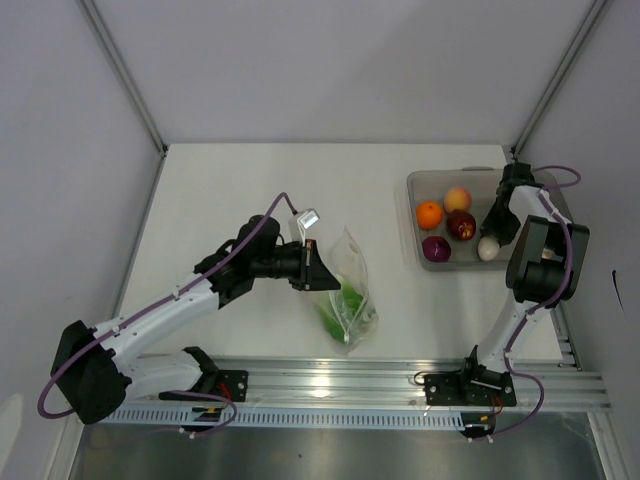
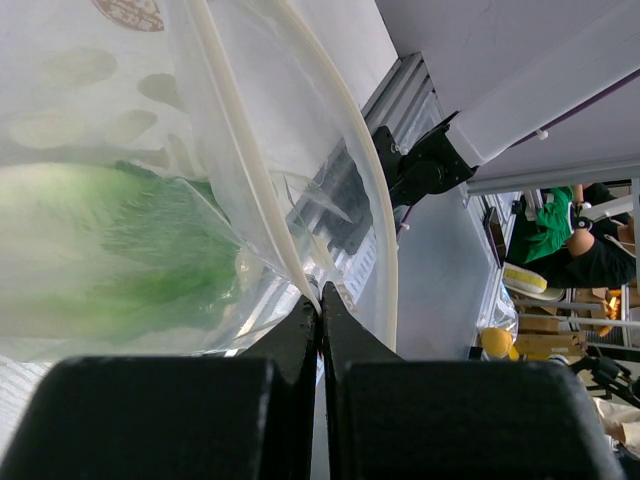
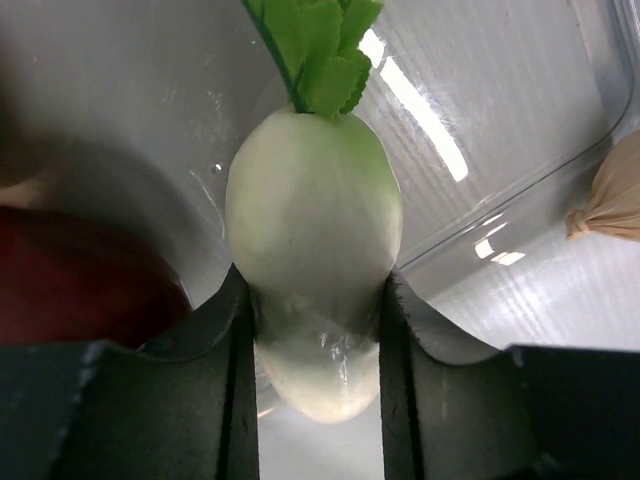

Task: Place the food in the zip-top bag and seal the zipper
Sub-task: Pick up the fake vegetable from the bin, then place the fake vegetable in the zipper food storage bag.

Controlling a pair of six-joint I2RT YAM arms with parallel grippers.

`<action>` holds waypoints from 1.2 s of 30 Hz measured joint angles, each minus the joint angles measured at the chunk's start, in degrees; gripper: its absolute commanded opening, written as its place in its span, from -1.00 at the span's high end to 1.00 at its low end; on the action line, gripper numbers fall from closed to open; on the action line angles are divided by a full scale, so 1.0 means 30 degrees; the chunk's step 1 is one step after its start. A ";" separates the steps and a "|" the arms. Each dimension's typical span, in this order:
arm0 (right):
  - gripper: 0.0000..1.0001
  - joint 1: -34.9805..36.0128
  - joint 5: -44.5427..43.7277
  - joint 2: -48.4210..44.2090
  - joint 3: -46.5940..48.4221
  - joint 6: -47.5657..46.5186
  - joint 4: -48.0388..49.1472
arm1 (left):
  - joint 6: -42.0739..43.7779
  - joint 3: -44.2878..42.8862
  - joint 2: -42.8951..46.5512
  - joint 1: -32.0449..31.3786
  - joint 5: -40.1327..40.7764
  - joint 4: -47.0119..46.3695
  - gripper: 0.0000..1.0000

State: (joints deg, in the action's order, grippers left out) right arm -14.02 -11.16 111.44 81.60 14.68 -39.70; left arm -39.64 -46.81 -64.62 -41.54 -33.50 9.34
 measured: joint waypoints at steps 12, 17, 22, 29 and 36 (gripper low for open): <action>0.74 0.0823 0.1421 -0.5916 0.0736 0.0947 -0.1377 | 0.0000 0.0044 0.0007 0.0022 0.0102 0.0299 0.99; 0.74 0.4109 0.4473 -1.0630 0.0925 0.1559 -0.1239 | 0.0000 0.0044 0.0007 0.0036 0.0182 0.0539 0.99; 0.77 0.8196 0.9377 -1.2692 0.0736 0.1894 -0.1654 | -0.0007 0.0036 0.0007 0.0036 0.0350 0.0721 0.99; 0.79 1.1606 1.6079 -1.5373 -0.2135 0.4342 -0.1756 | -0.0015 -0.0087 0.0117 0.0036 0.0692 0.1137 0.99; 0.85 1.5926 1.8433 -1.5293 -0.3191 0.6630 -0.2084 | -0.0146 -0.0124 0.0299 0.0036 0.0969 0.1202 0.99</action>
State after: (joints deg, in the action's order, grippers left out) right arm 33.76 44.14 65.56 72.03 34.57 -45.95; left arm -40.07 -47.18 -63.72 -41.43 -30.59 12.95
